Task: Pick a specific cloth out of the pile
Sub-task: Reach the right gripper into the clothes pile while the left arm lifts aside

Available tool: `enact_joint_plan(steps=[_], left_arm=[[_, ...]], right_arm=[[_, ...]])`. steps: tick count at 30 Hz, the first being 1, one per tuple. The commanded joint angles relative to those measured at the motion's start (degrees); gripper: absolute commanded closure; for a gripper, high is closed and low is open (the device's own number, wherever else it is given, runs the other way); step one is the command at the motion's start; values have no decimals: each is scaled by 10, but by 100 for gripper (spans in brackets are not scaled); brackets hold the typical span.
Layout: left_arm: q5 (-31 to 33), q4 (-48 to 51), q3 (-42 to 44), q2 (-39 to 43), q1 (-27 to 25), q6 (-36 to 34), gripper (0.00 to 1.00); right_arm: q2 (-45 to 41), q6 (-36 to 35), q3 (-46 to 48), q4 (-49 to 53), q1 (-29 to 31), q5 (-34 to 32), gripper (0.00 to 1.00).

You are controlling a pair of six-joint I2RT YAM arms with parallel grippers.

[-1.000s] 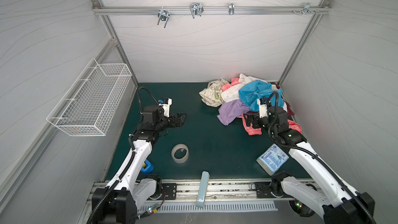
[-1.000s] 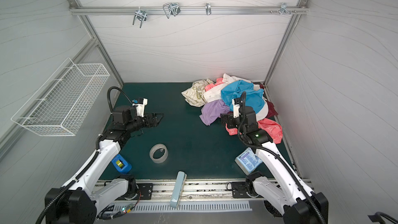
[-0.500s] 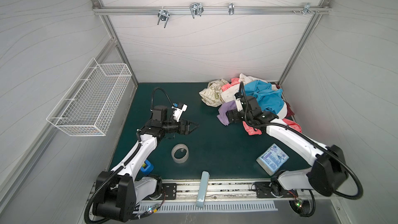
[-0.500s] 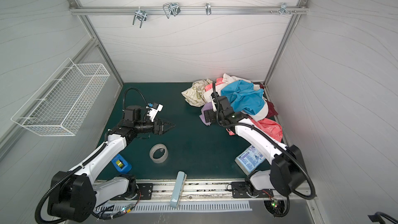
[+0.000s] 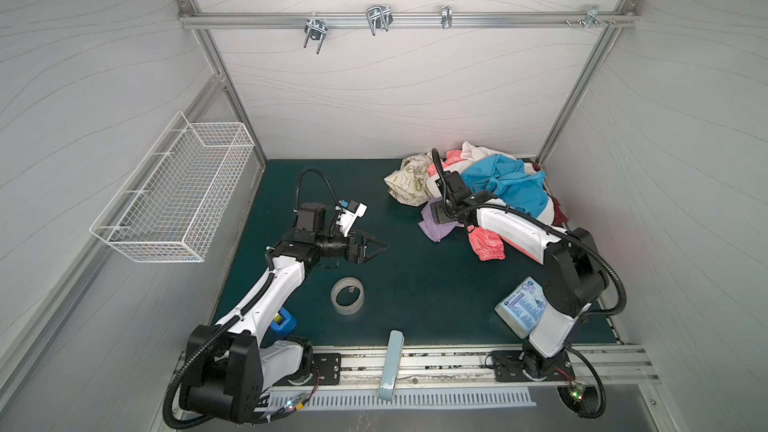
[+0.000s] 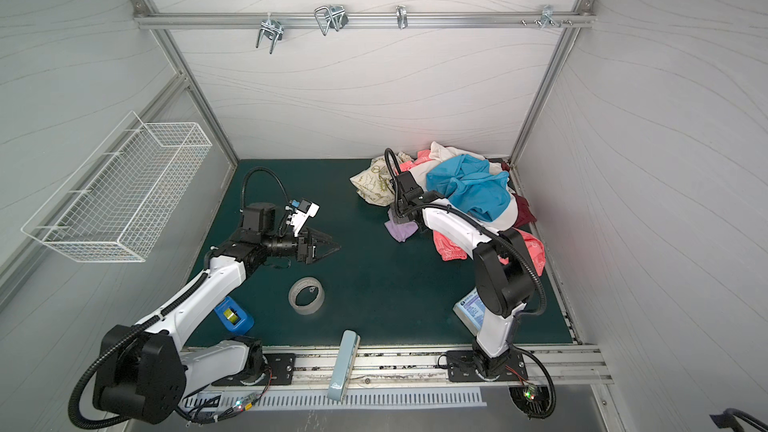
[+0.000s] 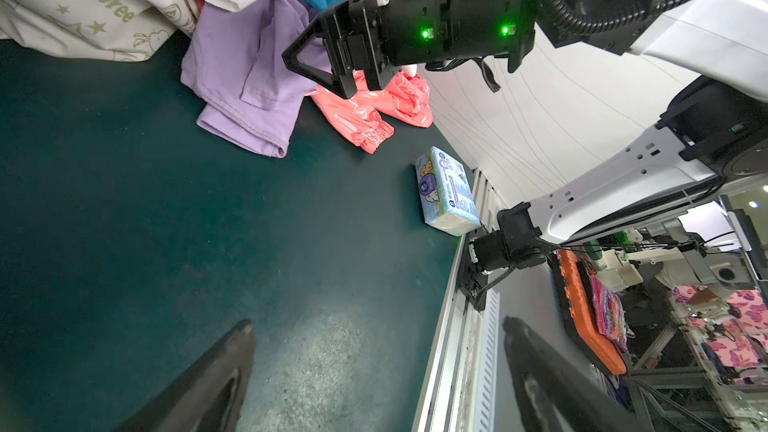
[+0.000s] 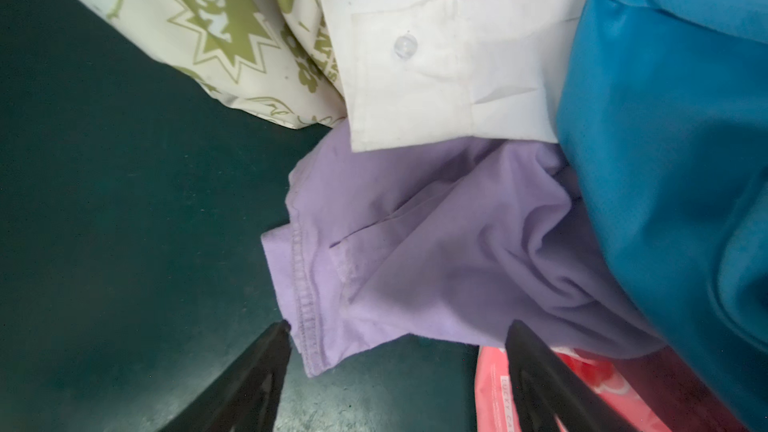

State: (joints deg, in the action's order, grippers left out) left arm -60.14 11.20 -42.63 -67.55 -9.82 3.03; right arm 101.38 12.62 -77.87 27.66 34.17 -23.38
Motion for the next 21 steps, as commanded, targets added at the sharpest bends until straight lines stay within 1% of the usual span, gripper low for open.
enact_joint_plan(steps=[1,3,7,9,12,16,21], left_arm=[[-16,10,-31,-5,-2,-22,6],[-14,13,-31,-5,-2,-23,1],[-8,15,-32,-5,-5,-24,1],[-8,18,-32,-6,-5,-26,1],[-5,22,-33,-6,-7,-28,1],[3,25,-33,-6,-8,-30,1],[7,29,-34,-8,-9,-34,1]], right_arm=[[6,17,-8,8,-5,-32,22],[9,22,-4,-1,-13,-25,25],[16,34,-3,-20,-29,11,33],[18,37,-3,-28,-31,18,34],[33,37,-13,-26,-31,13,35],[56,47,-26,-25,-30,9,39],[75,57,-37,-25,-29,-6,40]])
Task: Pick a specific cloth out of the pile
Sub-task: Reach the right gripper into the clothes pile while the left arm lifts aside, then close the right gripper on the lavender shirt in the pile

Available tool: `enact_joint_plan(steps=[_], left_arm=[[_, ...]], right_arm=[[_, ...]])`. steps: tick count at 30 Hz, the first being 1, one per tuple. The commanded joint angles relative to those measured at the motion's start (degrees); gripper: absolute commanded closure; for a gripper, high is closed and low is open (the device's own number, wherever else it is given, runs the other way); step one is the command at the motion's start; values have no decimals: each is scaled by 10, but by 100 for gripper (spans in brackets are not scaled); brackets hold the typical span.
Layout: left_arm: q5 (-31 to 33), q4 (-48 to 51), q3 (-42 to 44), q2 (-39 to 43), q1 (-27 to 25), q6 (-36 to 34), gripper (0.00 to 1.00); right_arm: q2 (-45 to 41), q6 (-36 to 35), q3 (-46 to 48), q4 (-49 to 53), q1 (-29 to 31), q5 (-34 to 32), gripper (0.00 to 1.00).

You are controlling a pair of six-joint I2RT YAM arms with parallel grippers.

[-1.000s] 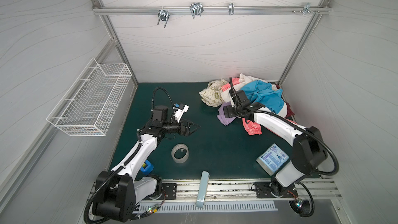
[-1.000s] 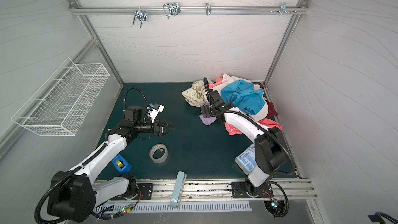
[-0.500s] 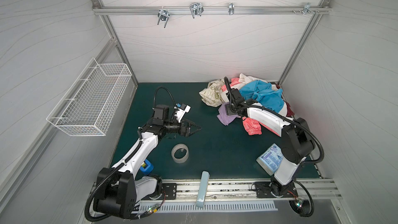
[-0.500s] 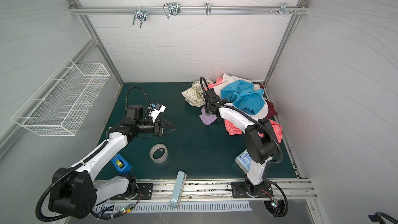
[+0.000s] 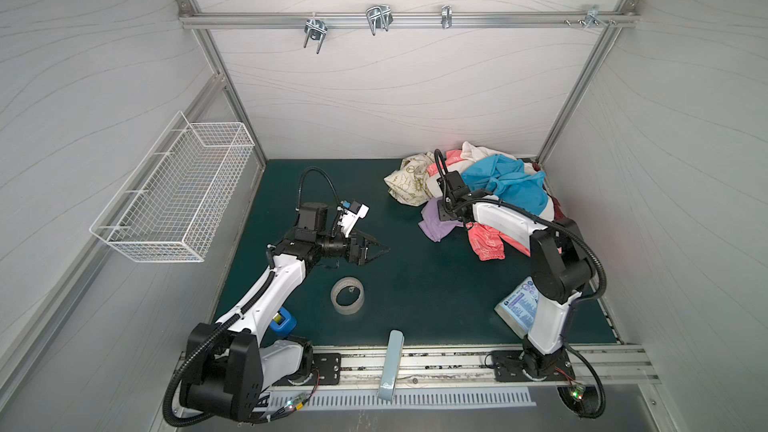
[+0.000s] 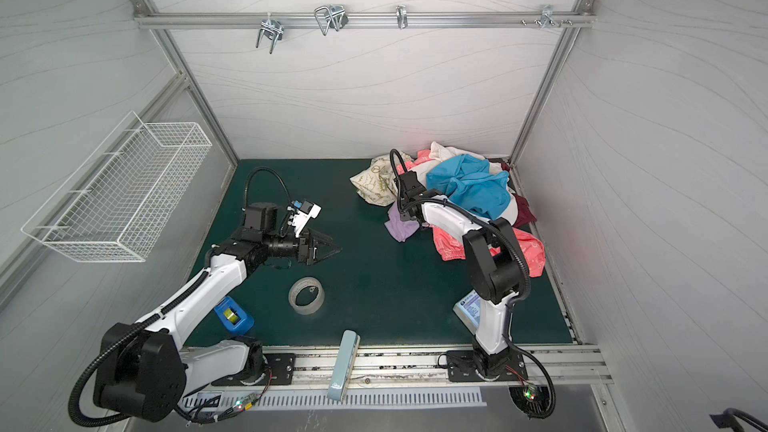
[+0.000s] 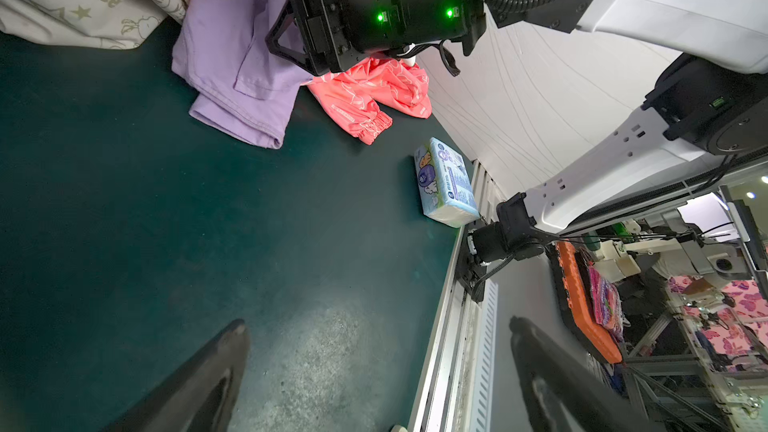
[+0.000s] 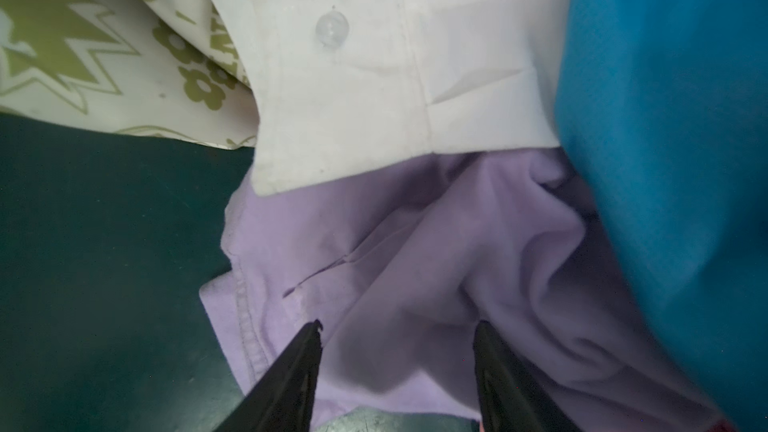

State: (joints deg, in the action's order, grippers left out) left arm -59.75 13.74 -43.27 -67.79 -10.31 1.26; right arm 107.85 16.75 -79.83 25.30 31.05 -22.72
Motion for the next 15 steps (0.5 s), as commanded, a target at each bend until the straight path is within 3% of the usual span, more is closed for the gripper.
enact_joint_plan(steps=[1,9,15], left_arm=[[4,4,-29,-5,-4,-16,1],[4,11,-31,-8,-4,-20,1],[7,16,-36,-9,-5,-20,1]], right_arm=[[14,17,-19,-1,3,-20,40],[48,27,-37,-3,3,-40,48],[51,29,-35,-3,3,-48,80]])
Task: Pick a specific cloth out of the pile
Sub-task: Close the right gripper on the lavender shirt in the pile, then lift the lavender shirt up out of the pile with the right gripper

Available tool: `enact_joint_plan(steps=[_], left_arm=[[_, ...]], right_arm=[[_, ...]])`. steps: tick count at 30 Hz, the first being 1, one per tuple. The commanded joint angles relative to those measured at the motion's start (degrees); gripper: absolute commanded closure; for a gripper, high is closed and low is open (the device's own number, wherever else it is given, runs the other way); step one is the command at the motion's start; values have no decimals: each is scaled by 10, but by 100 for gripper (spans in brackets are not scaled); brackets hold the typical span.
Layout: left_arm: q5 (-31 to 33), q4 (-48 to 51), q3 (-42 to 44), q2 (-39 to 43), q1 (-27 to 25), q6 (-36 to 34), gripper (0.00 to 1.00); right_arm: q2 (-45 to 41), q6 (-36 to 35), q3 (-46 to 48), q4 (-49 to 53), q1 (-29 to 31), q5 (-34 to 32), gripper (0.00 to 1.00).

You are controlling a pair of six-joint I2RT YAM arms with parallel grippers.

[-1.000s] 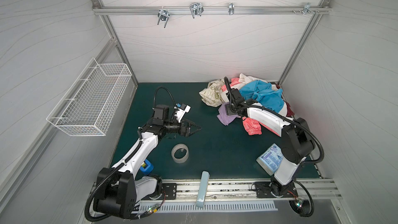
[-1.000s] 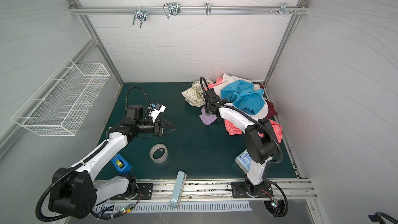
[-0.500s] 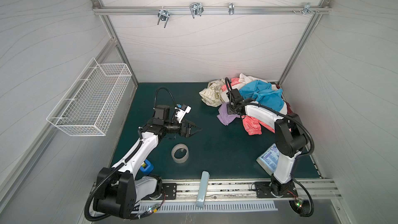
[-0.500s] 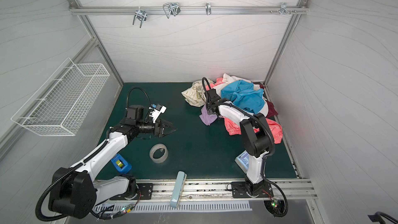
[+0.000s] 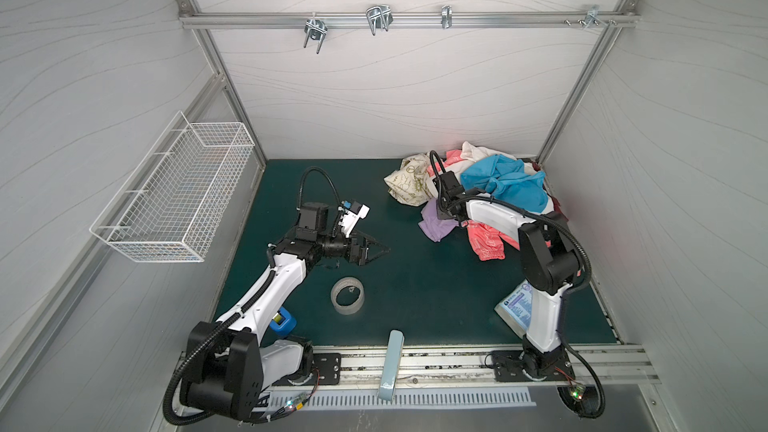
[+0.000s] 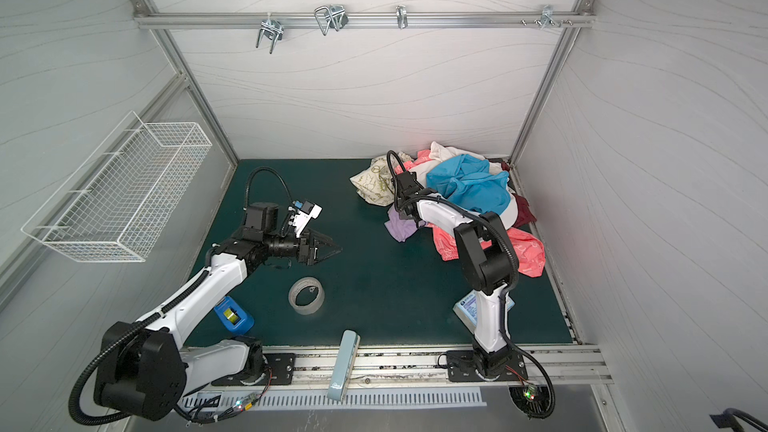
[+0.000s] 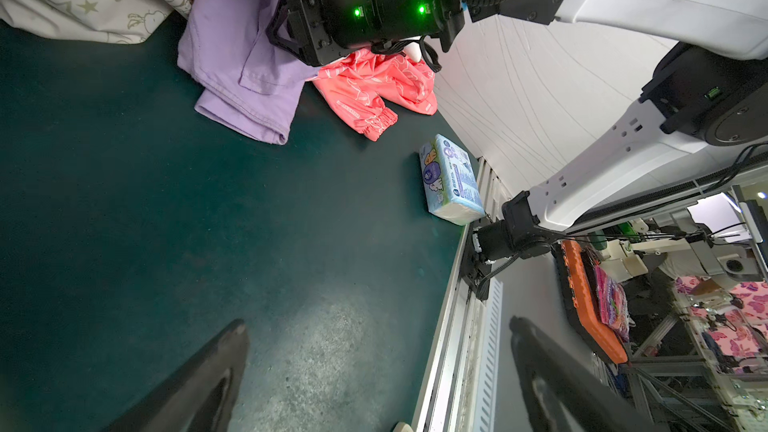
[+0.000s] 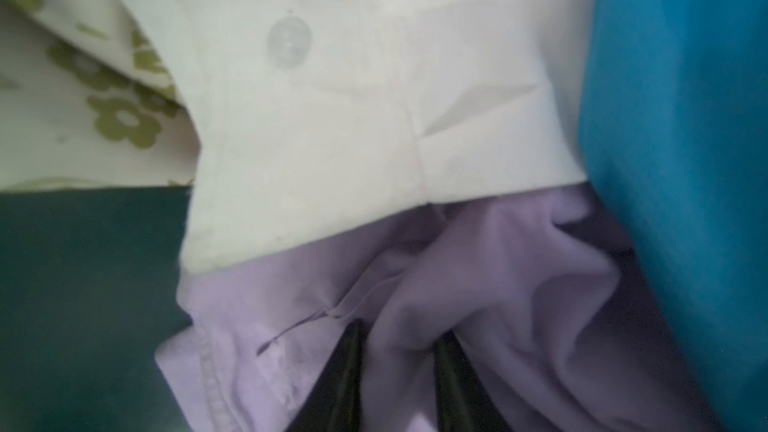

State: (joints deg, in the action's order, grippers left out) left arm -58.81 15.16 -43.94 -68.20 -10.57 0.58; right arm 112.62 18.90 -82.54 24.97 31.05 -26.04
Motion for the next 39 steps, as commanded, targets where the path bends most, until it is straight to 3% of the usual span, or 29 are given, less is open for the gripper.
enact_joint_plan(steps=[1,4,23,39], left_arm=[[-2,2,-29,-4,-3,-14,1],[-2,5,-30,-3,-6,-14,1],[10,10,-27,42,-31,-21,1],[27,11,-21,64,-52,-25,1]], right_arm=[[0,8,-6,-2,3,-16,85],[-9,4,0,-1,3,-21,100],[-205,-79,14,28,21,-65,100],[-324,-171,-34,24,53,-155,100]])
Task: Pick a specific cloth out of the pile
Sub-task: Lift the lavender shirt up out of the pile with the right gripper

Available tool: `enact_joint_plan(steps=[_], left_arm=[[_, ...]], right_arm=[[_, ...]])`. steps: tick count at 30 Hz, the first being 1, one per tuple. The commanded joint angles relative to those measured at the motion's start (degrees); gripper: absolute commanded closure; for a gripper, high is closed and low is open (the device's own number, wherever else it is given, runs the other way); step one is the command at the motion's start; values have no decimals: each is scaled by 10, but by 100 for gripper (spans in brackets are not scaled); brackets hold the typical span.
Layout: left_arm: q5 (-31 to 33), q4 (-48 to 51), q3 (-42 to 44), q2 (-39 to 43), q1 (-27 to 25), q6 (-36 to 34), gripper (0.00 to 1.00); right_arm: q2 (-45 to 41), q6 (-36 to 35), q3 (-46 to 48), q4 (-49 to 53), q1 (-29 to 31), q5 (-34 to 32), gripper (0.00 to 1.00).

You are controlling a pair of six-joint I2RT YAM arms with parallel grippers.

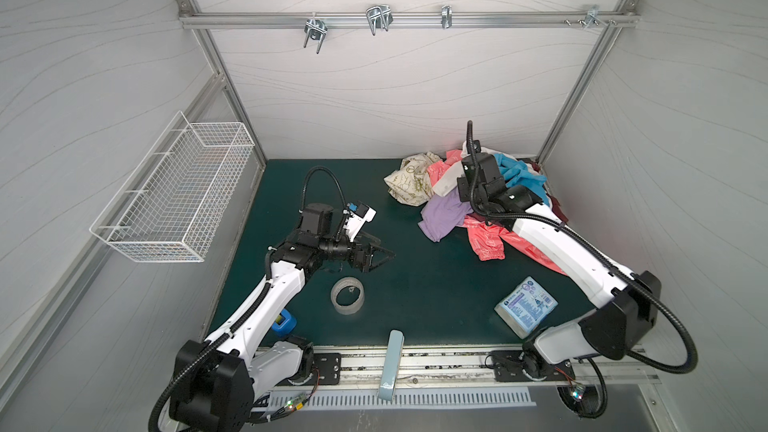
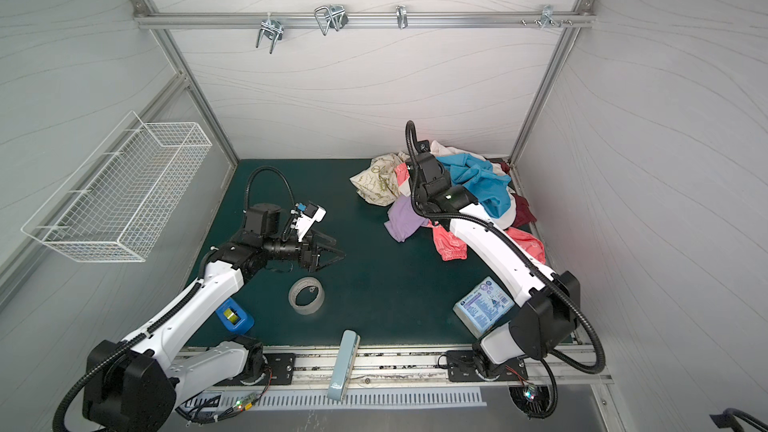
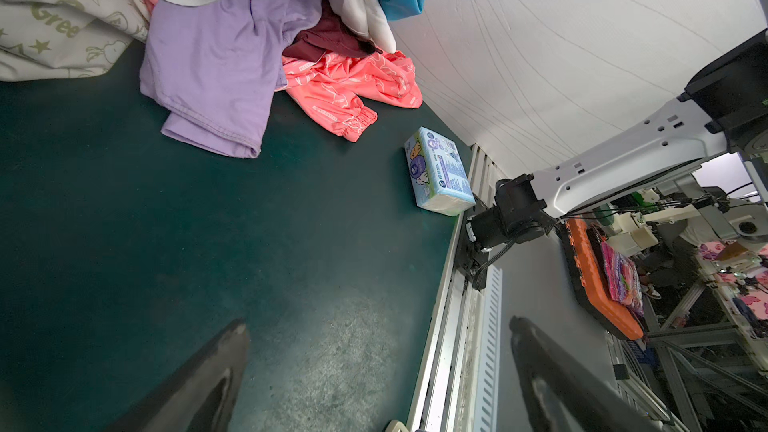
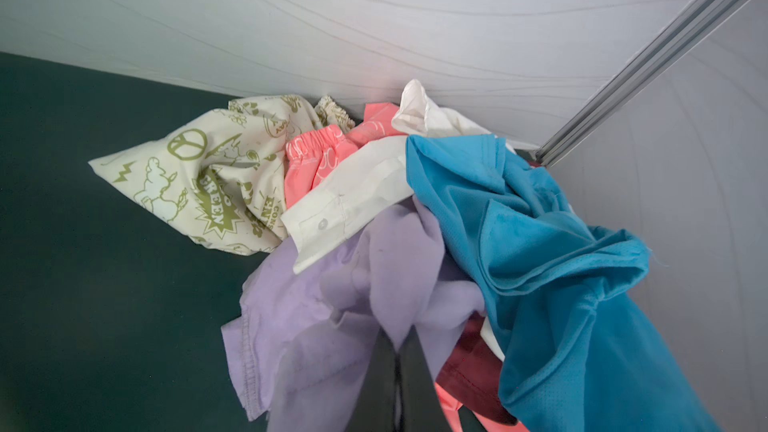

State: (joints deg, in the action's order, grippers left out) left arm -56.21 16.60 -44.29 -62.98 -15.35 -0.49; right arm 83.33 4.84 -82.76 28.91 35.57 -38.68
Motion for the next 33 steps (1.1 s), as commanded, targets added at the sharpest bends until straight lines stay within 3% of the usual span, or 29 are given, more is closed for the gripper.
enact_joint_plan(steps=[1,20,33], left_arm=[[1,-2,-18,12,-5,-14,1],[7,2,-19,15,-8,-19,1],[15,6,-19,24,-17,-21,1]], right_arm=[[-34,-36,-36,-16,10,-32,100],[-50,-103,-117,-62,49,-66,100],[-57,-176,-171,-108,125,-107,100]])
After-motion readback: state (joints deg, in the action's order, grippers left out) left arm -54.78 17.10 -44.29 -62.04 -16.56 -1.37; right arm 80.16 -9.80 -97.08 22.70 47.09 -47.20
